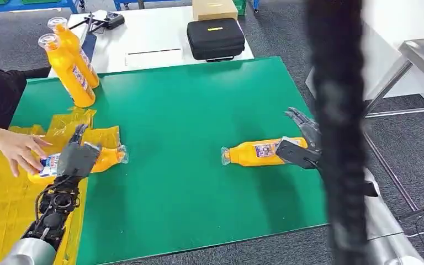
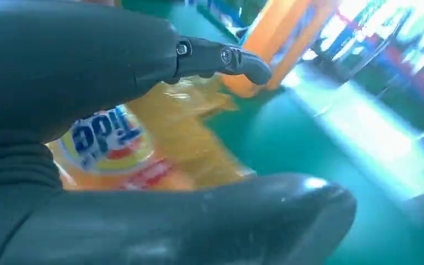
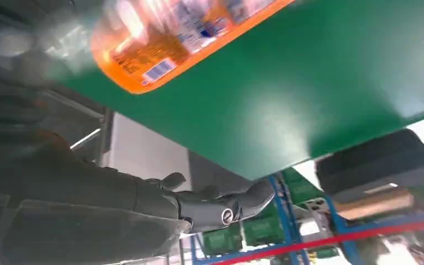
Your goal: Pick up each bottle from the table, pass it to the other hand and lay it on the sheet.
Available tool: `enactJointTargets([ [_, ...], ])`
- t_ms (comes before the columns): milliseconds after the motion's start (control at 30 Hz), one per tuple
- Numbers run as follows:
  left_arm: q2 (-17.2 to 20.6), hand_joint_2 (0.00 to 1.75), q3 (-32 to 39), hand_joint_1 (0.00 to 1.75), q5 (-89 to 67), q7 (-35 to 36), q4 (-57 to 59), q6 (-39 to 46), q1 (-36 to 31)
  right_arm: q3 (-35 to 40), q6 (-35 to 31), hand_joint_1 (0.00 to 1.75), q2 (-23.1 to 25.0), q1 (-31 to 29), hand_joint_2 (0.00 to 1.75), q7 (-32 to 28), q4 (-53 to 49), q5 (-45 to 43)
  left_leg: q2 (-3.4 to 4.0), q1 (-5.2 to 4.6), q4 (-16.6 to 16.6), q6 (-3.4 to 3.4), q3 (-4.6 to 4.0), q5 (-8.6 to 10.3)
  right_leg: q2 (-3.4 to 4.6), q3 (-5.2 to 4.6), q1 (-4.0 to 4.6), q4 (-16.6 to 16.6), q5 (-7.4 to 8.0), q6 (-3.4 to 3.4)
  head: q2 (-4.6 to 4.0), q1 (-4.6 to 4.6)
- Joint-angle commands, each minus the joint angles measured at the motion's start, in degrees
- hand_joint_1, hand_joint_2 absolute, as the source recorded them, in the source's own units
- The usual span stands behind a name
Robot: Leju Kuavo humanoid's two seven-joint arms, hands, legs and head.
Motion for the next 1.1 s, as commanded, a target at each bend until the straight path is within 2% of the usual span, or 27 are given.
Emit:
enactJointTargets([
  [33,-2.0,0.0,2.1,0.0,20.2,0.0,-30.7,-1.6,7.5,6.2,2.7,0.0,-2.3,-8.2,1.75,1.2,14.4,2.4,0.24,0.09,0.1,-0.15,0.11,-0.16,0.13,0.11,0.09,0.0,-0.06,0.0,0.0,0.0],
  [167,-2.2,0.0,0.2,0.0,21.7,0.0,-36.2,-1.7,10.3,7.8,3.9,0.0,-1.6,-9.7,1.75,1.5,18.6,3.5,0.2,0.09,0.1,-0.18,0.18,-0.2,0.08,0.2,0.1,0.0,-0.11,-0.01,0.0,-0.02],
  [433,-2.8,0.0,-3.2,0.0,25.2,-1.3,-37.0,-1.5,9.6,12.6,6.0,0.0,-0.6,-14.8,1.75,1.0,29.5,4.6,0.17,0.07,0.1,-0.19,0.15,-0.17,0.06,0.18,0.08,0.0,-0.09,-0.03,0.0,0.0],
  [733,-2.7,0.0,-6.0,0.0,29.1,-1.9,-43.5,-2.7,11.8,15.4,4.6,0.0,2.4,-16.4,1.75,-0.2,37.8,6.6,0.13,0.08,0.0,-0.14,0.14,-0.15,0.04,0.18,0.09,-0.1,-0.08,-0.01,0.0,0.0],
  [867,-3.1,0.0,-7.2,0.0,30.0,-1.7,-44.6,-2.8,11.4,18.3,4.5,0.03,5.5,-18.8,1.75,0.7,45.3,9.8,0.3,0.14,0.1,-0.28,0.4,-0.32,0.12,0.43,0.16,0.0,-0.19,-0.04,0.0,0.0],
  [900,-3.2,0.0,-7.3,0.0,30.0,-1.7,-44.5,-2.7,11.3,18.6,4.6,0.49,5.7,-19.0,1.75,0.7,46.1,10.1,0.22,0.1,0.0,-0.15,0.16,-0.15,0.12,0.2,0.11,-0.1,-0.04,-0.02,0.0,-0.02],
  [933,-3.1,0.0,-7.8,0.0,30.1,-1.7,-44.2,-3.1,11.0,19.4,4.5,1.69,6.9,-19.5,1.75,0.4,49.0,11.0,0.28,0.12,0.1,-0.22,0.27,-0.22,0.15,0.31,0.14,-0.1,-0.09,-0.03,0.0,0.0],
  [1067,-3.3,0.0,-8.1,0.0,30.0,-1.7,-44.0,-3.0,10.7,19.5,3.4,1.69,7.7,-18.9,1.75,0.1,49.8,11.2,0.07,0.16,0.0,-0.19,0.27,-0.12,-0.04,0.32,0.18,-0.2,-0.06,-0.04,0.0,0.04],
  [1100,-3.3,0.0,-8.1,0.0,30.0,-1.7,-43.9,-3.0,10.7,19.5,3.4,1.75,7.6,-19.0,1.75,0.1,49.9,11.2,0.06,0.13,0.0,-0.16,0.3,-0.09,-0.04,0.32,0.15,-0.2,-0.04,-0.04,0.0,-0.02],
])
